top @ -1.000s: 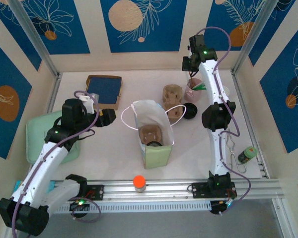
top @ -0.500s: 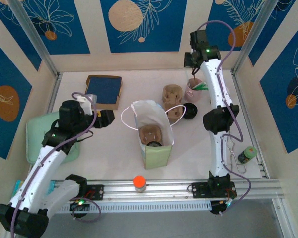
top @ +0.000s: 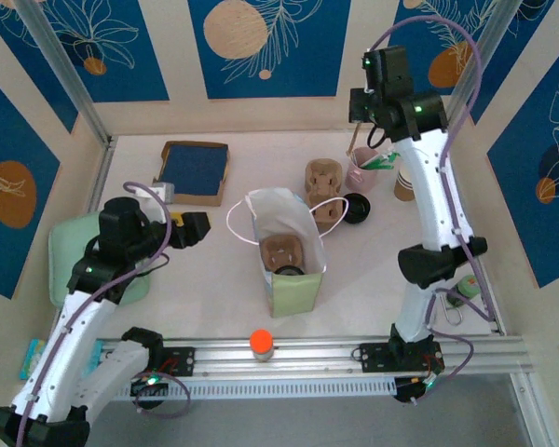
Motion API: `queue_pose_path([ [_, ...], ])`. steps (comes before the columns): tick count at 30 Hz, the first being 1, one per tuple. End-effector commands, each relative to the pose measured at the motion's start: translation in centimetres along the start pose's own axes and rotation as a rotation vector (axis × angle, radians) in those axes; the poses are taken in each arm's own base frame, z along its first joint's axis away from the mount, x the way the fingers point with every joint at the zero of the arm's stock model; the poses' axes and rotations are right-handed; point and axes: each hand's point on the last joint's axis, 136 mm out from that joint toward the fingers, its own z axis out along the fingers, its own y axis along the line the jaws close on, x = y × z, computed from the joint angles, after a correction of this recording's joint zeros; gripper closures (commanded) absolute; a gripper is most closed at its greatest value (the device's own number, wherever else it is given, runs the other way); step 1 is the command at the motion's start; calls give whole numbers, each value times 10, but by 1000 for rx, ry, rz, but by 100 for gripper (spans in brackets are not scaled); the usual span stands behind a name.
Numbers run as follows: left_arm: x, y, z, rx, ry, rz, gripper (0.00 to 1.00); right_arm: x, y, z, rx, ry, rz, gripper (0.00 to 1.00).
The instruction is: Pack the takeout coffee
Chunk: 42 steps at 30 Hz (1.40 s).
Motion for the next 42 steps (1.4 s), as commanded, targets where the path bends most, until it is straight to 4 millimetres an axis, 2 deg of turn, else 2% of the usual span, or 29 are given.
queue_pose_path([
  [1,10,0,-5,10,28,-20,21,1,-1,-34,-2,-28,-31,100],
  [8,16,-3,-16,15,22,-30,21,11,24,-96,-110,-83,-103,100],
  [13,29,0,-19,19,33,-47,21,20,44,-140,-243,-119,-122,100],
  [23,47,5,-20,18,56,-59,21,35,72,-206,-474,-148,-128,100],
  [31,53,7,-24,13,58,-62,21,43,91,-237,-600,-163,-148,100],
  [35,53,7,-24,12,57,-65,21,48,100,-242,-636,-157,-158,100],
  [42,51,5,-21,27,51,-75,21,64,120,-240,-696,-114,-176,100],
])
